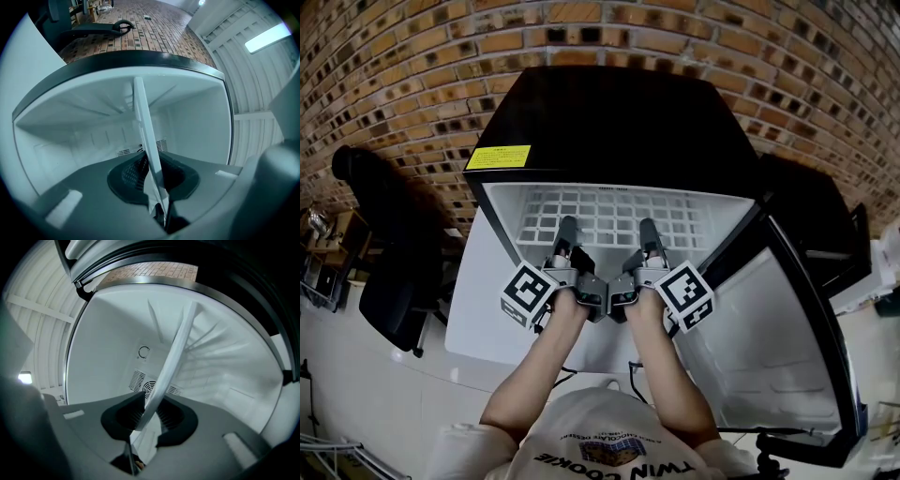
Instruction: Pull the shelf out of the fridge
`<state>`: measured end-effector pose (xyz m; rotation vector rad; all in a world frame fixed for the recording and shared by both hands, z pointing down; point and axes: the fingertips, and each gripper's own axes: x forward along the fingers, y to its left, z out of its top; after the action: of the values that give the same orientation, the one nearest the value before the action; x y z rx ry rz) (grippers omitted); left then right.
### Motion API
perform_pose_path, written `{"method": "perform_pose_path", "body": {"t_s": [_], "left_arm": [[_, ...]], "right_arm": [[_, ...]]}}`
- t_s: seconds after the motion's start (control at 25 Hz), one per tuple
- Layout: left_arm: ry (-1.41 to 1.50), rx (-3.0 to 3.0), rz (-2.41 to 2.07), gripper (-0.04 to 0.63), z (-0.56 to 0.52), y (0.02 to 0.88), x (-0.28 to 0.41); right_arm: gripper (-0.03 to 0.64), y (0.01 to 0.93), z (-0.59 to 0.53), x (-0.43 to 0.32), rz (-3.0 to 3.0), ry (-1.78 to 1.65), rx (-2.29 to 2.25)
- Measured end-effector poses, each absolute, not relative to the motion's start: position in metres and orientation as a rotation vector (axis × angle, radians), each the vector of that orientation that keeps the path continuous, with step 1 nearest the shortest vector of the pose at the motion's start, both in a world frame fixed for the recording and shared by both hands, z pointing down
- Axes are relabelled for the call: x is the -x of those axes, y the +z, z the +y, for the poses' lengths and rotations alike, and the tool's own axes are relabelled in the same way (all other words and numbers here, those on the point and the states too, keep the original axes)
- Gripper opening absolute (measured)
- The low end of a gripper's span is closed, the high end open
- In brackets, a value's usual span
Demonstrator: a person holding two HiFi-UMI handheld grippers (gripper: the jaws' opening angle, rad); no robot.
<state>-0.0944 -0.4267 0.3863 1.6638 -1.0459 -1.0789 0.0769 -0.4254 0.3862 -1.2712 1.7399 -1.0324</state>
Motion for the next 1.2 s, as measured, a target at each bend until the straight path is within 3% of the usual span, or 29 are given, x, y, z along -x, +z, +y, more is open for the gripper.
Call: {"method": "perform_pose_path", "body": {"t_s": [1.2], "left_arm": [[-1.091, -1.643, -1.015, 0.029, -0.353, 0.388, 0.094]], "right_arm": [[0.072, 0.389, -0.352, -0.077, 1.739, -1.034, 1.281]]}}
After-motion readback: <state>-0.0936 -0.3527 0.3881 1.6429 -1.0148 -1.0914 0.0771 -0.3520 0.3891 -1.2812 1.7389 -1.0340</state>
